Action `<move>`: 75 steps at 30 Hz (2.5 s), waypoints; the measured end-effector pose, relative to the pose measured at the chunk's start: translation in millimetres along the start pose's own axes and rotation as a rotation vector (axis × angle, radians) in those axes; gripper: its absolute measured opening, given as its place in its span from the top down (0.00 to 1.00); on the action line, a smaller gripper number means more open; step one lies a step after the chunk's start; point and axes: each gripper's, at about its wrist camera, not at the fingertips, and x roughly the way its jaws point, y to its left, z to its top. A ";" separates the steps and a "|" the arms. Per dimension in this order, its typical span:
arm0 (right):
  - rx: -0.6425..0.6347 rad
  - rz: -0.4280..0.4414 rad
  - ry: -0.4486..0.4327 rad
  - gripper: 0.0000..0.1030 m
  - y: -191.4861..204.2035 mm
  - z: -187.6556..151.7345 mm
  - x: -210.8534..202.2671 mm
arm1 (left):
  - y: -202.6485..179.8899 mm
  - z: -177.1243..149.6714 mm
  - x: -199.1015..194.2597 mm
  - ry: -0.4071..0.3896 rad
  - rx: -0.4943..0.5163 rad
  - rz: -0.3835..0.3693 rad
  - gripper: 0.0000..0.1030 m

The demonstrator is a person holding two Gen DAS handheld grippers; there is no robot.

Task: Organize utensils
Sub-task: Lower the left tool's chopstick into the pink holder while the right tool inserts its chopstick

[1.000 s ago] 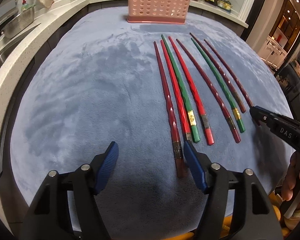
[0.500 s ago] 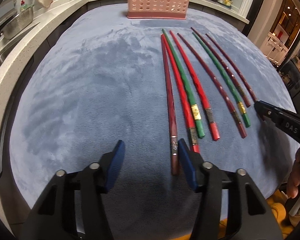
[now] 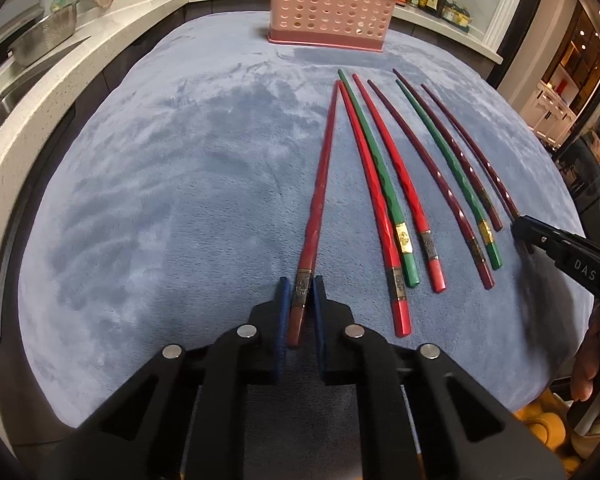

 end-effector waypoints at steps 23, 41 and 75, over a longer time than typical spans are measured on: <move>0.044 0.023 -0.236 0.93 -16.1 84.1 -89.8 | 18.2 71.5 -63.2 -0.207 -0.027 0.059 0.93; 0.030 0.024 -0.405 0.93 -15.7 161.7 -123.9 | 25.4 171.8 -112.7 -0.418 -0.037 0.058 0.93; 0.037 0.253 -0.620 0.93 53.2 381.6 -89.2 | 0.4 388.6 -111.7 -0.670 -0.008 -0.009 0.93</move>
